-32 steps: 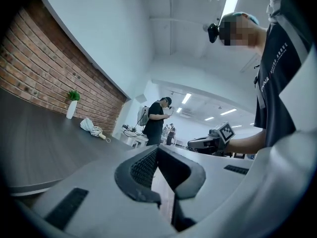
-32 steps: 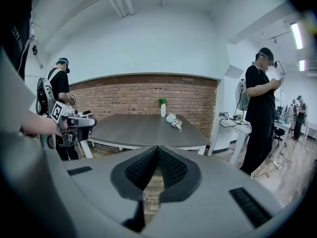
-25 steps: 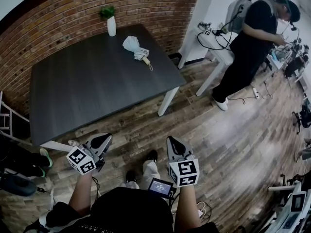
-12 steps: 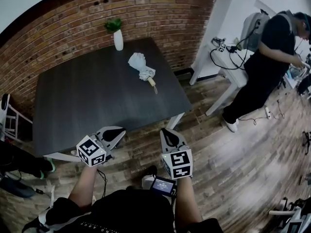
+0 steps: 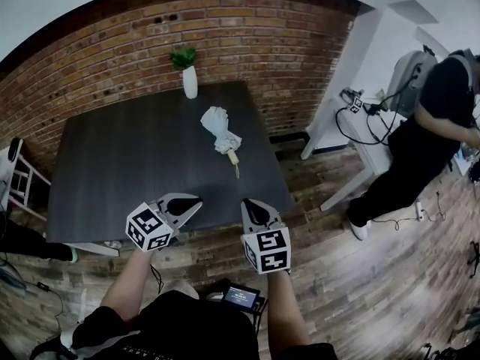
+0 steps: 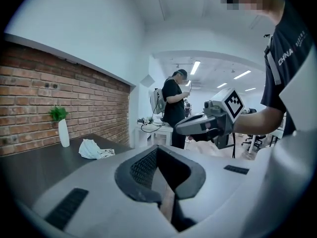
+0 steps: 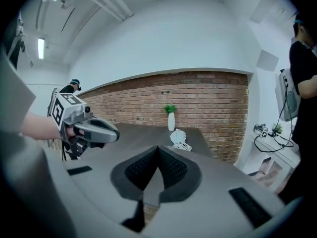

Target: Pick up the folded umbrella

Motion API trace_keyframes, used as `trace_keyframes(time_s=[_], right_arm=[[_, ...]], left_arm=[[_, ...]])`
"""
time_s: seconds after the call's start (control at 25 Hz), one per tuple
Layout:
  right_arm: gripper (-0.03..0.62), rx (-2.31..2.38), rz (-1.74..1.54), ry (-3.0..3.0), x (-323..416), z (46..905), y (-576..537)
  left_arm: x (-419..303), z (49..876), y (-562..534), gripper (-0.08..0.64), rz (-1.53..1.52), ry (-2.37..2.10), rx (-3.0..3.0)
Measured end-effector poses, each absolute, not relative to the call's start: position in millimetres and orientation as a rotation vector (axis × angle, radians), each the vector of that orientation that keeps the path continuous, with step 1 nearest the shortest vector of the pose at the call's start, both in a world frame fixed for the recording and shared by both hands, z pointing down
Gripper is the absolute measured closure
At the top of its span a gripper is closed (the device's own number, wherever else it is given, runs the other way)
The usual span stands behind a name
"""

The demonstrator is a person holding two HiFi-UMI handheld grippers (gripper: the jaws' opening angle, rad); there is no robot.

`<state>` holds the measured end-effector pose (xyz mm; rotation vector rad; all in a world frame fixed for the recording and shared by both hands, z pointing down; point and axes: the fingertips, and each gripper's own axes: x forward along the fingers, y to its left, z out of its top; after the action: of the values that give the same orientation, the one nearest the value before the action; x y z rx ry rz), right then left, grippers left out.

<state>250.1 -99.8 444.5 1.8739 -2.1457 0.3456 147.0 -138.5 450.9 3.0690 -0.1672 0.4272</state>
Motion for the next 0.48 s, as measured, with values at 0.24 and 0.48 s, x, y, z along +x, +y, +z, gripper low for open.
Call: trace_keyframes(time_s=[0.24,0.48], right_arm=[[0.584,1.816,0.381,-2.196,252.8,443.9,-140.2],[0.584,1.786,0.445,-2.203,253.0,451.4,-182.1]], left_arm=[[161.3,443.3,-169.3,0.558,0.430,-0.228,3.063],[172.5,451.4,-208.4,0.558,0.396,-0.257,3.031]])
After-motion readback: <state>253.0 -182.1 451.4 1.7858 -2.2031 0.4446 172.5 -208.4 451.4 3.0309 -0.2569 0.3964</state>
